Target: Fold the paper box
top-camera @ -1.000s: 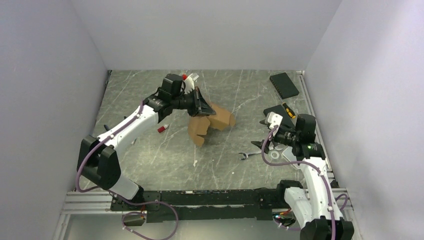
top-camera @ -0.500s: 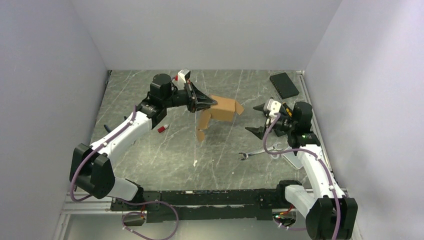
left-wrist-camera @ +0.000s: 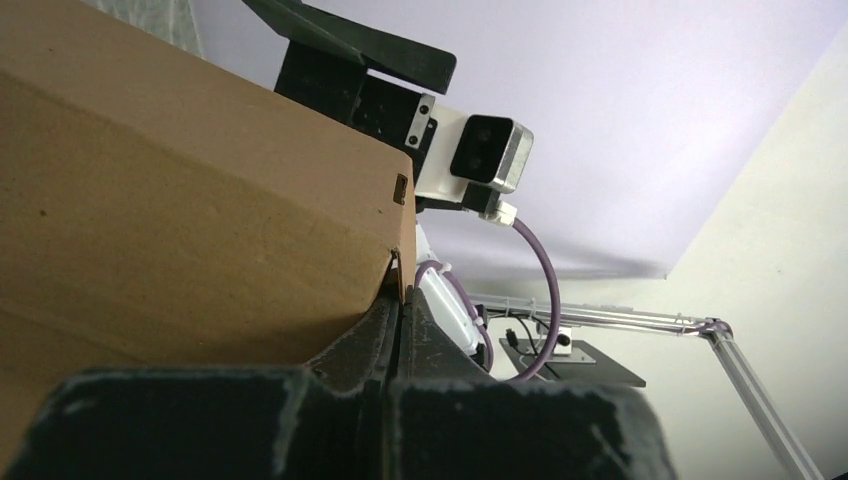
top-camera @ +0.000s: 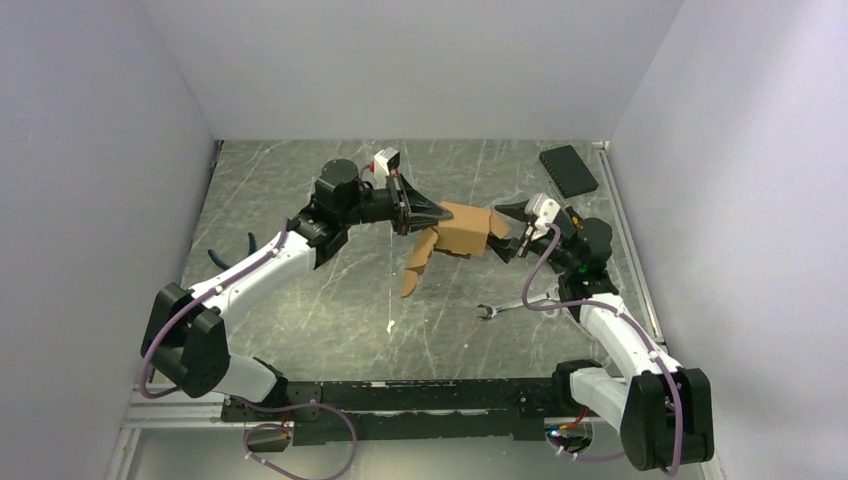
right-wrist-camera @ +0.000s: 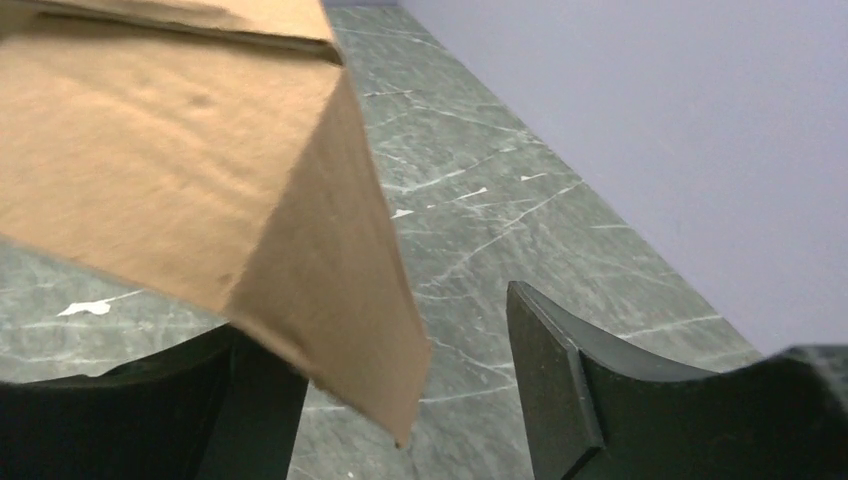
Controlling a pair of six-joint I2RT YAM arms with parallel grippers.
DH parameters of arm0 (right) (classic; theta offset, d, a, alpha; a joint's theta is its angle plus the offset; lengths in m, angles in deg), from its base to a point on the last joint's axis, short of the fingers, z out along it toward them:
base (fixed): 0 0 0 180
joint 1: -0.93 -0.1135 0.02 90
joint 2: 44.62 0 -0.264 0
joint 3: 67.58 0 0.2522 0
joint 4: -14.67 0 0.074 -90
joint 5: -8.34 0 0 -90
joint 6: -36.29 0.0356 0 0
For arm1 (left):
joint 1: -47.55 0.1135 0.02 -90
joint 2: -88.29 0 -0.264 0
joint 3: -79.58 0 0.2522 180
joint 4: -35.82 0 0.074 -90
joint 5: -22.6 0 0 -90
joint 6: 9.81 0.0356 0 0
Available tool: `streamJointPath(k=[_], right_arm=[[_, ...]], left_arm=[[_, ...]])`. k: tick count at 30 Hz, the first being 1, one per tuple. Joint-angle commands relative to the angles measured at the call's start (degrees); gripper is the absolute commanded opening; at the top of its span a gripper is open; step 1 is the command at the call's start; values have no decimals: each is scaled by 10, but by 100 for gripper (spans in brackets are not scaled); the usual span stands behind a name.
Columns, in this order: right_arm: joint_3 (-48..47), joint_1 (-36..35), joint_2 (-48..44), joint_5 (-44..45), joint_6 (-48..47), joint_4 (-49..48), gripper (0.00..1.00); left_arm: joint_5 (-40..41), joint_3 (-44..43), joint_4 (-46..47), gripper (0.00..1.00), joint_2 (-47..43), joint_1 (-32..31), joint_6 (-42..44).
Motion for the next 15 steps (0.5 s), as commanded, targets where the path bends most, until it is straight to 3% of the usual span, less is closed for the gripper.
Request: streamJointPath(k=[1,11,13,15], right_arm=[[1,-2,-3,34,-5,-102,64],[-12,-2,-29,15,-20,-42,4],[-22,-2,-33,17,-18,-18,0],[-40,-1,-38,23,-29,43,0]], left_arm=[[16,-26,27,0,1,-12,-4],[42,3,66,0,-3,-20,-24],[53,13,78,12,-9,-20,-27],[71,21,78,34,-22,-15,-14]])
